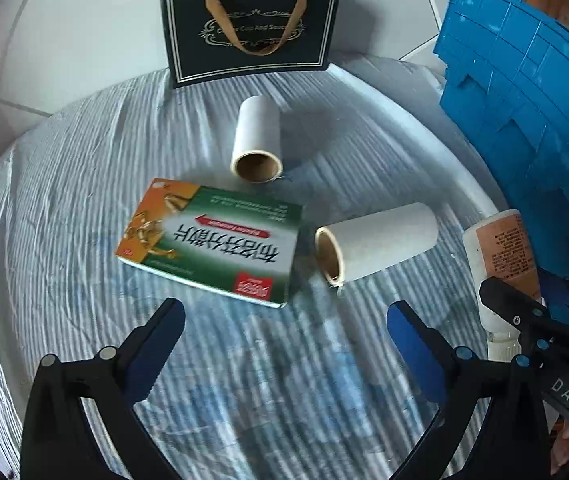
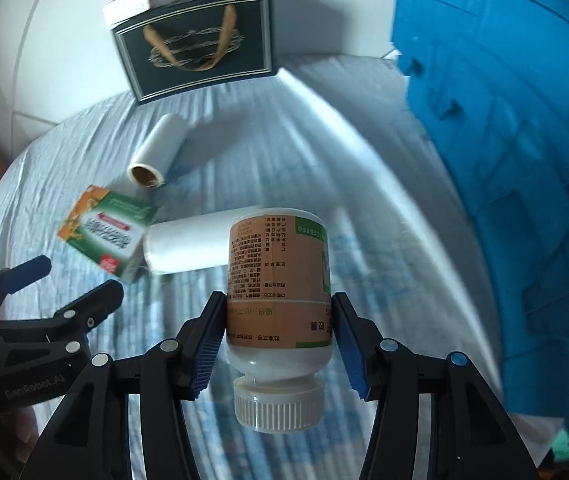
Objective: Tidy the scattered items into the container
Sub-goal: 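Grasp a white paper roll with the left tool while the right tool holds the pill bottle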
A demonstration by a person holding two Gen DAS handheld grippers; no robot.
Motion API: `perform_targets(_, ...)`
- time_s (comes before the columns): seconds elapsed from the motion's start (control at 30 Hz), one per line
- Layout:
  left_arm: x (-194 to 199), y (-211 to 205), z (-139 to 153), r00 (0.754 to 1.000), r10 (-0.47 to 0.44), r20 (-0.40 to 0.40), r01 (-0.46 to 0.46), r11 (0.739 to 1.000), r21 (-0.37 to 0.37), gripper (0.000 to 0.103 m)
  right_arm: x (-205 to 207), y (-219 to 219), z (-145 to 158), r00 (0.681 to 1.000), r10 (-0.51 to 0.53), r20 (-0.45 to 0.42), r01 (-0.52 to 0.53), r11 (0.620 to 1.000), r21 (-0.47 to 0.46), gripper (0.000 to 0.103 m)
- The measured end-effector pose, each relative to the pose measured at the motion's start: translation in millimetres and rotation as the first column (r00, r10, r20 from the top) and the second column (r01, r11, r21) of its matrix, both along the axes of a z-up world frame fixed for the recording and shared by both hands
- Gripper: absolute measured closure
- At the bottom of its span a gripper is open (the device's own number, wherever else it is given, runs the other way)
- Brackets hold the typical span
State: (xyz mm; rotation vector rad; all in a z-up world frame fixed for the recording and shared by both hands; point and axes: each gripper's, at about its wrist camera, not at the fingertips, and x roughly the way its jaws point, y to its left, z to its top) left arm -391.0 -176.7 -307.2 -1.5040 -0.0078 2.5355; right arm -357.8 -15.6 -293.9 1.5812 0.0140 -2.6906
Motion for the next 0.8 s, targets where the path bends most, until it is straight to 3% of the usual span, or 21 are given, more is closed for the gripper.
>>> perform_targets(0.37,-29,82,-23,0.981,0.187,0.05,-0.189,0.981,0.042,0.0,-19,73,-29,0.993,0.108,0.057,-0.107,0.994,-0.03,0.051)
perform_targets(0.57,-41,102,-34,0.968,0.251,-0.001,-0.251,0.966,-0.062,0.0,-32,80,-47,0.981,0.182,0.068,-0.176,0.981,-0.079,0.051)
perform_targets(0.7,-53,99,-53,0.958,0.283,0.039,-0.278,0.955,-0.1,0.0,-35,83,-54,0.977,0.197,0.077,-0.189,0.977,-0.101,0.051)
perform_targets(0.8,-56,94,-63,0.955,0.29,0.061,-0.285,0.955,-0.082,0.0,-35,86,-57,0.977,0.197,0.078,-0.188,0.976,-0.111,0.051)
